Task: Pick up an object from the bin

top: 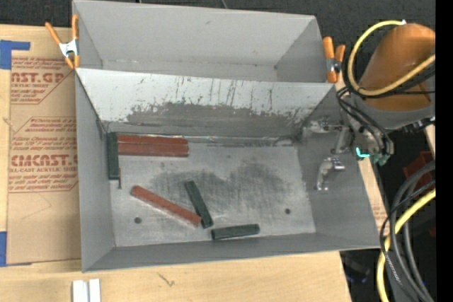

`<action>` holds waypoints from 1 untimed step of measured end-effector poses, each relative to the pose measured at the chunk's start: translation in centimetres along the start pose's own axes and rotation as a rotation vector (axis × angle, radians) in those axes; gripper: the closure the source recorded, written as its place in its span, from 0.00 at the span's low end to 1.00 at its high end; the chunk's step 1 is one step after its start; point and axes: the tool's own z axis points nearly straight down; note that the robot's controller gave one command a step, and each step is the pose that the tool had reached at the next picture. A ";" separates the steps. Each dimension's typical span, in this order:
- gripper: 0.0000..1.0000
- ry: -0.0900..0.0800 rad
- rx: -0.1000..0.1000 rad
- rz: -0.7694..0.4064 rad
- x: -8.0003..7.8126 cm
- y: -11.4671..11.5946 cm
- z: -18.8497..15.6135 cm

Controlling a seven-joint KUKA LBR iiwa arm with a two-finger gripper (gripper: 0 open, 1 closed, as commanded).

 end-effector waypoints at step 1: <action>0.00 -0.008 0.001 -0.002 -0.2 0.1 -0.5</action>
Offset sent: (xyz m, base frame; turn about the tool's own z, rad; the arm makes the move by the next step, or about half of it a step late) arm -0.0382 0.0376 -0.0986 0.0033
